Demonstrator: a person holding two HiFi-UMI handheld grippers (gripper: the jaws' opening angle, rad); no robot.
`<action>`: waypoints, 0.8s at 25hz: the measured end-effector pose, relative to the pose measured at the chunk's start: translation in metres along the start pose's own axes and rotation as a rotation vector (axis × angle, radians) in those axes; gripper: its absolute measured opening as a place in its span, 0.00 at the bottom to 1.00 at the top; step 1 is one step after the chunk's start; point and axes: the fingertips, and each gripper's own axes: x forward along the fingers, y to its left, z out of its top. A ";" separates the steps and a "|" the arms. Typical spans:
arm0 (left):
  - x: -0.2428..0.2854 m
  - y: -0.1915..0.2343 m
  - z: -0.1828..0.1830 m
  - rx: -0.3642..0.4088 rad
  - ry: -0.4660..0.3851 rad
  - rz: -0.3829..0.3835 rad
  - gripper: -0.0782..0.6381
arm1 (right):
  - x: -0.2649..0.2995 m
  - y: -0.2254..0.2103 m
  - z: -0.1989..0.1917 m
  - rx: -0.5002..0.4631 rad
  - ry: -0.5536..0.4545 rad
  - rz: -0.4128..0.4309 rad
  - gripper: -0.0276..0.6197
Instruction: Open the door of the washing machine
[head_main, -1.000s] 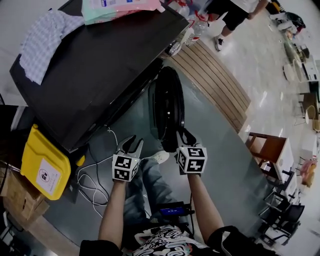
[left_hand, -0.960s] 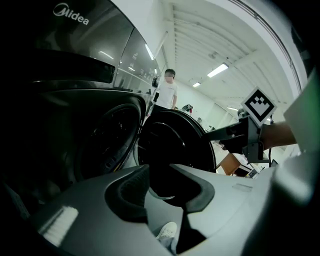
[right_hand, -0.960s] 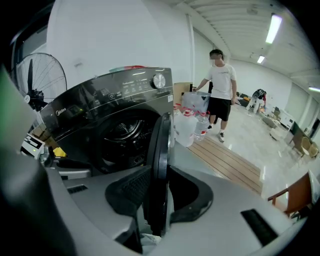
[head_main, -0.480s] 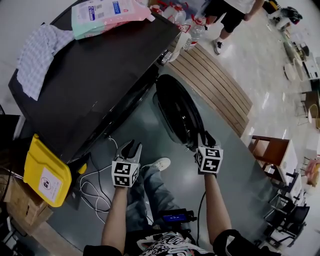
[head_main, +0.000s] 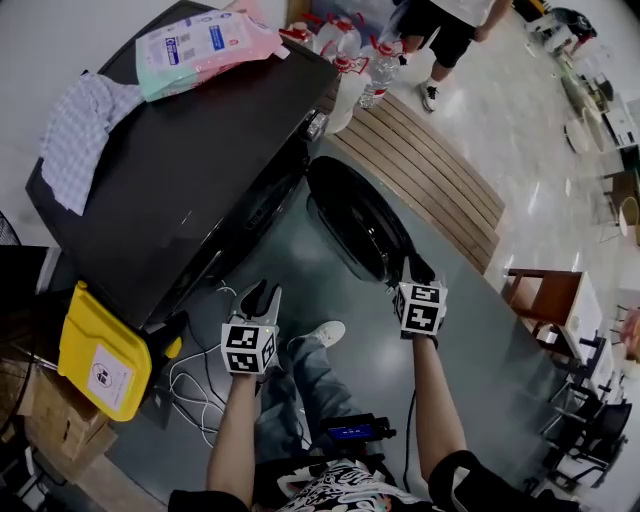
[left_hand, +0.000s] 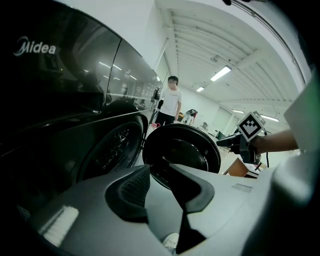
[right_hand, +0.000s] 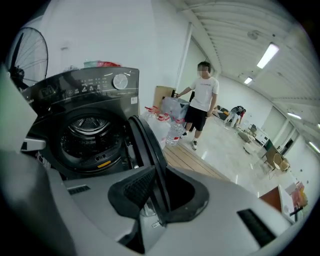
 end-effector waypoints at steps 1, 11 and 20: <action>-0.003 -0.001 0.006 0.004 -0.008 0.000 0.27 | -0.007 0.001 0.004 0.024 -0.016 -0.004 0.14; -0.091 -0.023 0.104 0.100 -0.161 0.015 0.21 | -0.138 0.059 0.050 0.210 -0.243 0.166 0.05; -0.176 -0.039 0.165 0.105 -0.356 0.010 0.12 | -0.243 0.102 0.090 0.250 -0.439 0.181 0.05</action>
